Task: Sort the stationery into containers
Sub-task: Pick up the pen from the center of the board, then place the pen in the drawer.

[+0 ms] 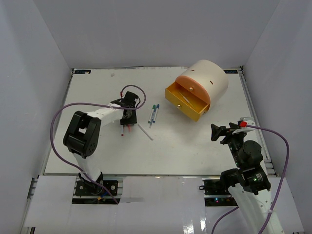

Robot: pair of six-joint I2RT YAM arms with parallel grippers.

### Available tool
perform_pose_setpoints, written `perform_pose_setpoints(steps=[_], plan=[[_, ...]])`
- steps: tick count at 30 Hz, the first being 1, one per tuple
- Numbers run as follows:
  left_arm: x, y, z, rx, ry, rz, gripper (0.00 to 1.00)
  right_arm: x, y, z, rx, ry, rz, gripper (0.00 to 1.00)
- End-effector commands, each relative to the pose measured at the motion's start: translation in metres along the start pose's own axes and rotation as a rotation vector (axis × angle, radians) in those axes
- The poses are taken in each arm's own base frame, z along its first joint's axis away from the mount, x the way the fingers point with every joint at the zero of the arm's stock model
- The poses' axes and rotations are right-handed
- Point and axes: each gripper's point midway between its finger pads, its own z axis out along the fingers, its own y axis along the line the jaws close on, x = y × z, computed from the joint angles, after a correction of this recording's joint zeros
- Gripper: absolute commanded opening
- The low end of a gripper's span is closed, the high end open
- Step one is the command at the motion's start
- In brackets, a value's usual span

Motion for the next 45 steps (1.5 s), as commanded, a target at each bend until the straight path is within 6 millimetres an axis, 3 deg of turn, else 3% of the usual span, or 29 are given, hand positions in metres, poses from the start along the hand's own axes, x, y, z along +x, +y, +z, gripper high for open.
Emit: perform_pose_setpoints(steps=[1, 4, 9, 15, 18, 21, 22, 27, 32, 38, 45], plan=[[-0.008, -0.009, 0.002, 0.027, -0.004, -0.035, 0.49, -0.012, 0.003, 0.002, -0.013, -0.045, 0.004, 0.90], [-0.009, -0.010, 0.006, 0.022, -0.004, -0.047, 0.43, -0.012, 0.004, 0.002, -0.016, -0.044, 0.003, 0.90], [-0.017, -0.018, 0.008, 0.038, -0.006, -0.074, 0.23, -0.013, 0.004, 0.001, -0.018, -0.047, 0.005, 0.90], [-0.043, -0.036, -0.014, 0.117, -0.061, -0.131, 0.07, -0.014, 0.004, 0.000, -0.018, -0.056, 0.004, 0.90], [-0.064, -0.052, -0.044, 0.214, -0.109, -0.187, 0.04, -0.015, 0.004, -0.001, -0.018, -0.061, 0.005, 0.90], [-0.090, -0.078, -0.095, 0.411, -0.183, -0.277, 0.02, -0.016, 0.004, -0.001, -0.019, -0.065, 0.007, 0.90], [-0.089, -0.087, -0.098, 0.464, -0.170, -0.269, 0.02, -0.015, 0.004, -0.001, -0.019, -0.064, 0.007, 0.90], [-0.112, -0.127, -0.174, 0.743, -0.246, -0.421, 0.01, -0.018, 0.004, -0.002, -0.017, -0.076, 0.008, 0.90], [-0.118, -0.173, -0.220, 0.902, -0.283, -0.492, 0.02, -0.019, 0.004, -0.003, -0.018, -0.084, 0.009, 0.90], [-0.130, -0.228, -0.237, 0.964, -0.315, -0.520, 0.05, -0.020, 0.002, -0.003, -0.008, -0.088, 0.008, 0.90], [-0.142, -0.264, -0.229, 0.939, -0.368, -0.560, 0.08, -0.021, 0.000, -0.003, 0.001, -0.092, 0.009, 0.90]])
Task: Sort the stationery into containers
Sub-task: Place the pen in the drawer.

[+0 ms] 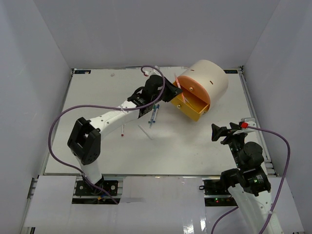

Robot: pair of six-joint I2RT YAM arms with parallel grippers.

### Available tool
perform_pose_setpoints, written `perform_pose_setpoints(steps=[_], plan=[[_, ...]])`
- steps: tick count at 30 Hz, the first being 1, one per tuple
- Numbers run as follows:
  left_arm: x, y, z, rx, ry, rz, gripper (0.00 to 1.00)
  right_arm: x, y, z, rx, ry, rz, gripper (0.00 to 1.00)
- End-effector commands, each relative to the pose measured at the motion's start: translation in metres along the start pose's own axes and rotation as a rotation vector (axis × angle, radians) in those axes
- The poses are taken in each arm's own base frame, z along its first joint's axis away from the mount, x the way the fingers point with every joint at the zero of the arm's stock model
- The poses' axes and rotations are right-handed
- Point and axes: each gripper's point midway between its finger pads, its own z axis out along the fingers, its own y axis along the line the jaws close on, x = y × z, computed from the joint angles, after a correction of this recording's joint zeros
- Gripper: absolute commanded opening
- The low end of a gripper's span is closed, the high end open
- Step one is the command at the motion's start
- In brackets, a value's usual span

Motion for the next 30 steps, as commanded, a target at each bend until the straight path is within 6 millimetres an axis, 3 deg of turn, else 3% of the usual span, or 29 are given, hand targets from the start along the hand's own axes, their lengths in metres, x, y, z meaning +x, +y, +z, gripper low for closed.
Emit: perform_pose_setpoints(steps=[1, 5, 11, 17, 25, 30], plan=[[-0.018, -0.029, 0.004, 0.044, -0.101, -0.043, 0.08, -0.016, 0.000, -0.001, 0.001, -0.068, 0.008, 0.90], [-0.003, -0.019, 0.016, 0.010, -0.104, -0.064, 0.11, -0.016, 0.001, -0.001, -0.001, -0.071, 0.007, 0.90], [0.008, -0.020, 0.028, 0.017, -0.139, -0.080, 0.15, -0.017, 0.001, -0.002, -0.001, -0.076, 0.007, 0.90], [0.015, -0.022, 0.038, 0.021, -0.132, -0.079, 0.29, -0.017, 0.002, -0.002, -0.007, -0.077, 0.009, 0.90], [0.011, -0.020, 0.029, 0.012, -0.149, -0.028, 0.50, -0.016, 0.002, -0.001, -0.010, -0.072, 0.008, 0.90], [0.000, -0.022, 0.006, -0.006, -0.171, 0.084, 0.56, -0.015, 0.002, -0.001, -0.011, -0.069, 0.008, 0.90]])
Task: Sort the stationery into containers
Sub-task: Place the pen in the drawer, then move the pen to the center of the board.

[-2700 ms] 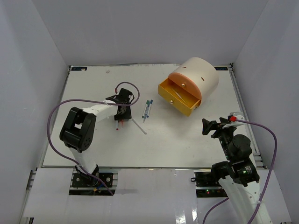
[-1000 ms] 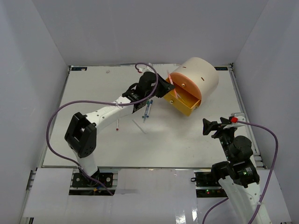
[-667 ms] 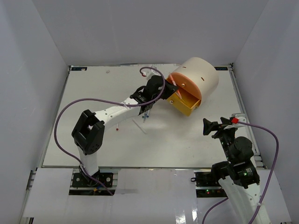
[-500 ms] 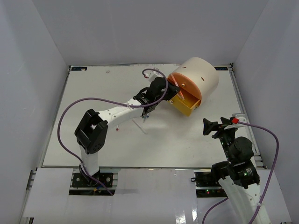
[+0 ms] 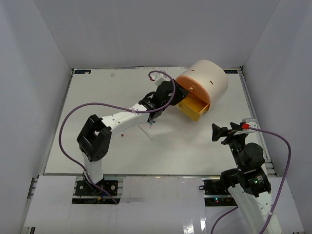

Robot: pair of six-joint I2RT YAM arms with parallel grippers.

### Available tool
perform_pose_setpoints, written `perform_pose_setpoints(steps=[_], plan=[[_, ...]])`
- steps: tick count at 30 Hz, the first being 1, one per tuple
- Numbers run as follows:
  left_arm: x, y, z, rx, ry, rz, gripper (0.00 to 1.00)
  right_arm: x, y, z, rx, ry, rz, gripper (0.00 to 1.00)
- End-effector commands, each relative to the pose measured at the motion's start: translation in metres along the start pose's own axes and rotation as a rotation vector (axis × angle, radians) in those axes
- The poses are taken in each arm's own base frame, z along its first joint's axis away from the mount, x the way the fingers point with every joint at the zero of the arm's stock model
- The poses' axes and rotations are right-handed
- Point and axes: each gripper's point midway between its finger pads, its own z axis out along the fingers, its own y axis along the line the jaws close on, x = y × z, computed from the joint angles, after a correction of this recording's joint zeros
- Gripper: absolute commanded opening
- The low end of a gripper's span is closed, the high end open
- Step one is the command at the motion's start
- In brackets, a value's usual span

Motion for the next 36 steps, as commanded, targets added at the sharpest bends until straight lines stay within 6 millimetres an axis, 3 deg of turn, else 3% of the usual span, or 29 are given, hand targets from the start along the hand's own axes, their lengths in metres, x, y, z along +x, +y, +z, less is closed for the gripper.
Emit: perform_pose_setpoints(steps=[1, 4, 6, 8, 11, 15, 20, 26, 36], plan=[[-0.032, -0.028, -0.039, 0.038, -0.064, 0.090, 0.56, -0.011, 0.003, 0.002, -0.011, -0.048, 0.003, 0.90], [-0.052, -0.021, -0.063, -0.022, -0.099, 0.247, 0.57, -0.011, 0.003, 0.002, -0.016, -0.048, 0.003, 0.90], [-0.058, 0.000, -0.076, -0.112, -0.095, 0.360, 0.57, -0.010, 0.004, 0.002, -0.019, -0.047, 0.003, 0.90], [-0.065, 0.004, -0.092, -0.129, -0.095, 0.436, 0.57, -0.012, 0.004, 0.002, -0.019, -0.052, 0.004, 0.90], [-0.069, 0.041, -0.110, -0.253, -0.065, 0.582, 0.57, -0.011, 0.003, 0.002, -0.015, -0.049, 0.003, 0.91], [-0.064, 0.086, -0.117, -0.349, -0.006, 0.704, 0.51, -0.010, 0.002, 0.002, -0.008, -0.046, 0.006, 0.91], [-0.044, 0.138, -0.100, -0.385, 0.132, 0.716, 0.39, -0.006, 0.003, 0.005, -0.010, -0.021, 0.005, 0.91], [-0.033, 0.175, -0.069, -0.403, 0.211, 0.725, 0.33, -0.002, 0.004, 0.007, -0.018, -0.001, 0.002, 0.91], [-0.032, 0.202, -0.036, -0.430, 0.264, 0.722, 0.29, 0.001, 0.006, 0.008, -0.026, 0.012, -0.007, 0.91]])
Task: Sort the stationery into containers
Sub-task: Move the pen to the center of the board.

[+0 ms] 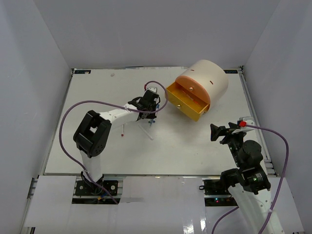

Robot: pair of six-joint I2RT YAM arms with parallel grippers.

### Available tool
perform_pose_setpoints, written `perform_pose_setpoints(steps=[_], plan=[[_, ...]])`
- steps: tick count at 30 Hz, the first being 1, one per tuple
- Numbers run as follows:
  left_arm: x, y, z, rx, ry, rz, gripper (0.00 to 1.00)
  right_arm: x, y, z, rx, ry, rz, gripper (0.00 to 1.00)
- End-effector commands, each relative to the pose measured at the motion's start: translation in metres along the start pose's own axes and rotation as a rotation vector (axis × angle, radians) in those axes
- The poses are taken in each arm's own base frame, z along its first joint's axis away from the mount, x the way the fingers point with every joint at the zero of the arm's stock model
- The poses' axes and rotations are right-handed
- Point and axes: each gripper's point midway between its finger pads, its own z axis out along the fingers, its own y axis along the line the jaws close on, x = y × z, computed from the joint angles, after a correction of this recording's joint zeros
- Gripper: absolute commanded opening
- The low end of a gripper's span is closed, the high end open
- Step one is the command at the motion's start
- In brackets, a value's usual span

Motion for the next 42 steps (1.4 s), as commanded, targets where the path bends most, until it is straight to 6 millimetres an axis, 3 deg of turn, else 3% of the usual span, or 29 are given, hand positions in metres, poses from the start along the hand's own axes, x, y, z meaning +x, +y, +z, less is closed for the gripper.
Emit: perform_pose_setpoints(steps=[1, 14, 42], plan=[[-0.027, -0.012, 0.000, 0.055, -0.053, -0.006, 0.29, -0.008, 0.004, 0.003, -0.021, -0.032, -0.002, 0.91], [-0.022, -0.017, 0.020, 0.069, -0.026, -0.011, 0.26, -0.006, 0.006, 0.005, -0.031, -0.023, -0.004, 0.91], [-0.011, 0.014, 0.035, -0.003, 0.010, -0.031, 0.25, -0.003, 0.008, 0.006, -0.042, -0.014, -0.007, 0.91]])
